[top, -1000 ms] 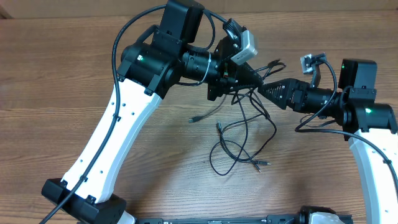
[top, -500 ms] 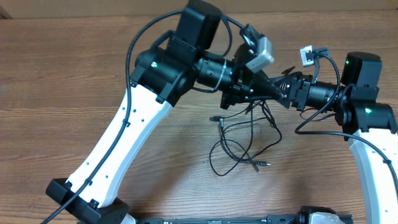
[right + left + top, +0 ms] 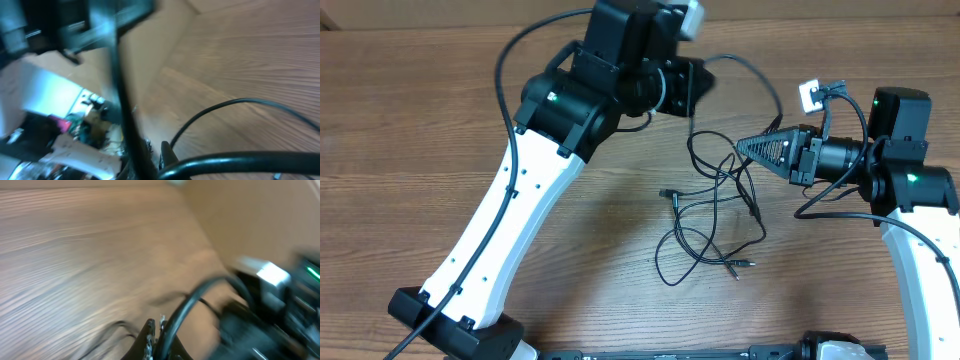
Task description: Untangle cables
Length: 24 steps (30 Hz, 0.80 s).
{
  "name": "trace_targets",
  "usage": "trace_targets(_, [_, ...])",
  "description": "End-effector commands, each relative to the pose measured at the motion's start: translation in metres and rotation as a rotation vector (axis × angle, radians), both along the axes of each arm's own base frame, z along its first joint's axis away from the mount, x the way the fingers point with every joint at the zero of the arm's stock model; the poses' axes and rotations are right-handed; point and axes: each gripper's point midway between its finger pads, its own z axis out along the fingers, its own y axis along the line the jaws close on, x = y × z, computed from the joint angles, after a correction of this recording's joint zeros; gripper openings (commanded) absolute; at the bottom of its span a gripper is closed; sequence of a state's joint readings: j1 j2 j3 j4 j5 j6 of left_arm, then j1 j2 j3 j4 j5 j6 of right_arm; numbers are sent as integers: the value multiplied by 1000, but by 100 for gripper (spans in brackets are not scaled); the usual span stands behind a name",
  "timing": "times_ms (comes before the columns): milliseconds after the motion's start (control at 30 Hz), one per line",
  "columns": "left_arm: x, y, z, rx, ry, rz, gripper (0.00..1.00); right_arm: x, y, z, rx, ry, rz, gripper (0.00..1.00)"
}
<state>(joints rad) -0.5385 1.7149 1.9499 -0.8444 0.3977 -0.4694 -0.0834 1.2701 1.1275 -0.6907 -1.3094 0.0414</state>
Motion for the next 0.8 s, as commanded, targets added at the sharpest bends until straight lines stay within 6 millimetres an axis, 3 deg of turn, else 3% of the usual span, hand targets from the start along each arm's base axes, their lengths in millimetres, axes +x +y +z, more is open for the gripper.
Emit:
trace_targets(0, [30,45,-4,69,15,348,4,-19,7,23,94,-83,122,4])
trace_targets(200, [39,63,-34,196,47,439,4,-32,9,36,163,-130,199,4])
trace_targets(300, [36,51,-50,199,100,385,4,-32,9,35,164,-125,199,4])
trace_targets(467, [26,16,-74,180,161,199,4,-32,9,36,164,-125,198,4])
trace_targets(500, [22,5,-77,178,156,131,4,-32,9,35,161,-124,196,8])
trace_targets(533, [18,-5,-79,172,144,66,4,-30,9,33,152,-122,187,27])
trace_targets(567, [17,-9,-80,171,139,39,4,-28,8,32,142,-120,177,34])
trace_targets(600, [11,-21,-75,158,85,-73,4,-21,7,23,96,-103,131,64])
trace_targets(667, [2,-30,-66,136,24,-189,4,-12,5,15,49,-76,78,75])
trace_targets(767, [-8,-38,-61,117,-21,-296,4,-1,1,4,-16,-55,10,83])
